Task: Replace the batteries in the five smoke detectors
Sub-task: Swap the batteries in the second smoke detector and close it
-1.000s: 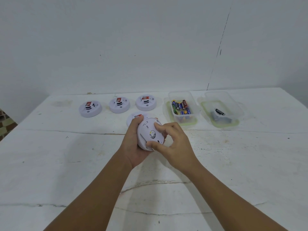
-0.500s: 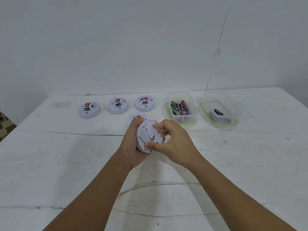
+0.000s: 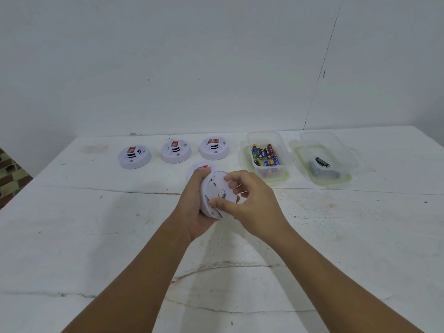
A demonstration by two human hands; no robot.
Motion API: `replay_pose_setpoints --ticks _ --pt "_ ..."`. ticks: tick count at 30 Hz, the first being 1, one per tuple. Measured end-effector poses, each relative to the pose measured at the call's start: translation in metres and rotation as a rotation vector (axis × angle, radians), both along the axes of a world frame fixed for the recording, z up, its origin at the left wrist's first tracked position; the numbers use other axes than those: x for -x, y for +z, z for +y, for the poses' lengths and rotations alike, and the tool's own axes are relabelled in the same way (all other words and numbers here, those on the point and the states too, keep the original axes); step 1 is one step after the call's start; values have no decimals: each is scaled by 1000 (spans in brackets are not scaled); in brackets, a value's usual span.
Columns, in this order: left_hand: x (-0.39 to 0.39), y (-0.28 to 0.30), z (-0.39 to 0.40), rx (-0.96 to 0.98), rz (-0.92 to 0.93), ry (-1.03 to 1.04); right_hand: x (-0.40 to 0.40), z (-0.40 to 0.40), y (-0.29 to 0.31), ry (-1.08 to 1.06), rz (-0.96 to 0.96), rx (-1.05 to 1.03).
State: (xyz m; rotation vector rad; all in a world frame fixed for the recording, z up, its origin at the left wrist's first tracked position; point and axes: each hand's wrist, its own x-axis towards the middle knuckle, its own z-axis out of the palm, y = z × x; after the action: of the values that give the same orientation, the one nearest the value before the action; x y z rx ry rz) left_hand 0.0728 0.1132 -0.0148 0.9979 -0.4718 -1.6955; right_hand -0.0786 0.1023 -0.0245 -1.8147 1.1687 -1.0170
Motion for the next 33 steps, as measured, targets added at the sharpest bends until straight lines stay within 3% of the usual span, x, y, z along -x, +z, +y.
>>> replay_pose_setpoints --ticks 10,25,28,33 --pt "-5 -1 -1 -23 -47 3 0 -4 2 3 82 -13" --pt "0 2 -11 -43 -176 39 4 -7 1 -14 -128 -266" --pt "4 8 -14 18 -290 17 5 -9 4 -5 -250 -349" --pt "17 13 -22 78 -638 72 2 -5 11 51 -552 -549"
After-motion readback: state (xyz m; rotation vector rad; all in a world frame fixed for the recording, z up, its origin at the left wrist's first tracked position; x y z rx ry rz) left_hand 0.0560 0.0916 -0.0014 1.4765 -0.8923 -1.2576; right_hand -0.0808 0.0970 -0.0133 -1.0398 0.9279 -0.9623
